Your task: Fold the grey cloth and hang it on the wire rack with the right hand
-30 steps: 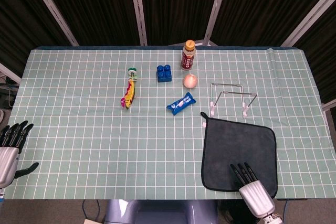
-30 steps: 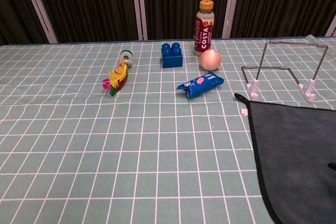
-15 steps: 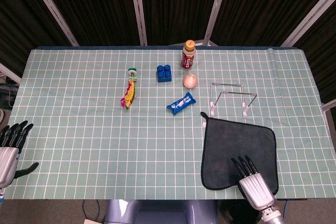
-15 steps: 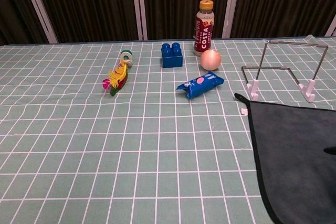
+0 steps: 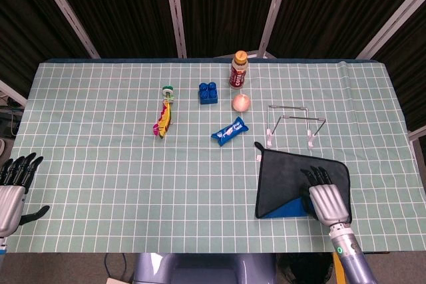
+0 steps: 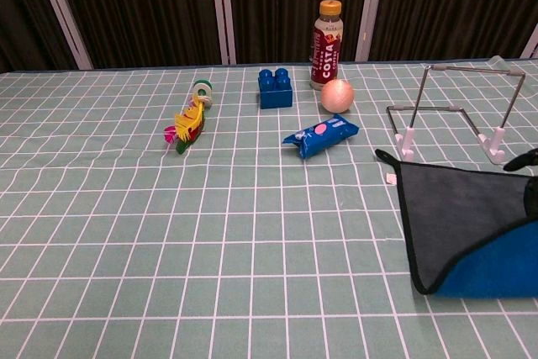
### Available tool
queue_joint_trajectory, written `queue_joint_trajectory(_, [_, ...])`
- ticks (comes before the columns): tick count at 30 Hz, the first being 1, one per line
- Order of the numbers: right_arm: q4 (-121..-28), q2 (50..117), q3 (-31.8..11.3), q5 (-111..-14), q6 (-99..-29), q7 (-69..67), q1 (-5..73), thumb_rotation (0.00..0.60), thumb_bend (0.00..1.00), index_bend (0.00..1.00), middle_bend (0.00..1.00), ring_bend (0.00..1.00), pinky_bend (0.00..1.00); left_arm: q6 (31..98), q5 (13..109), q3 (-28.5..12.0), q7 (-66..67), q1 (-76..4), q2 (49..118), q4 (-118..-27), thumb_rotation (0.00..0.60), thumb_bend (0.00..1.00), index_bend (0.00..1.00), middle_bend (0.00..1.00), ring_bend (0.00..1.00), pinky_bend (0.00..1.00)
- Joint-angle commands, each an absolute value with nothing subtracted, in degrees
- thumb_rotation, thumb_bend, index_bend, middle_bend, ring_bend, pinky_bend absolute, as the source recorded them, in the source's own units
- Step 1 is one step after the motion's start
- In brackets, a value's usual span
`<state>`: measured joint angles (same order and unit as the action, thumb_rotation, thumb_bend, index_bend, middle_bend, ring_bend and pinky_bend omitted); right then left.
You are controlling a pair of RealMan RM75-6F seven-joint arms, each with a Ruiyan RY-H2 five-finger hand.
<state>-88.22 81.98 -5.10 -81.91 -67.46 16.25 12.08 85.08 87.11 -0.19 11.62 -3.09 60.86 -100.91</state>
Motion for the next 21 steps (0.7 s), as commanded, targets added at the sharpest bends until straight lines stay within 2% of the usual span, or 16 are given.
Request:
queue_joint_trajectory(1, [-87.7,83.3,-9.4,-75.5,-63.5,18.9,15.6,0.600,0.49,0.66,0.12,0.00,0.01,84.7,86.6,-0.3,11.9,-3.3,61.0,-100.7,0.600,0.00,0.00,0.00,0.00,0.00])
queue_joint_trajectory(9, [-83.2,87.3,-14.1,-64.1,-59.6,23.1,20.2,0.600,0.49,0.66,0.12,0.00,0.01,83.6,85.1,-0.7,12.8,-3.8,61.6,-100.4,0.600,0.00,0.00,0.00,0.00,0.00])
queue_joint_trajectory(21, [-76.4,90.8,-15.5,-56.8,-59.2,27.6,24.5,0.600,0.49,0.66,0.12,0.00,0.01,83.0,84.1,-0.9,12.8,-4.1,61.7,-100.2,0.600,0.00,0.00,0.00,0.00,0.00])
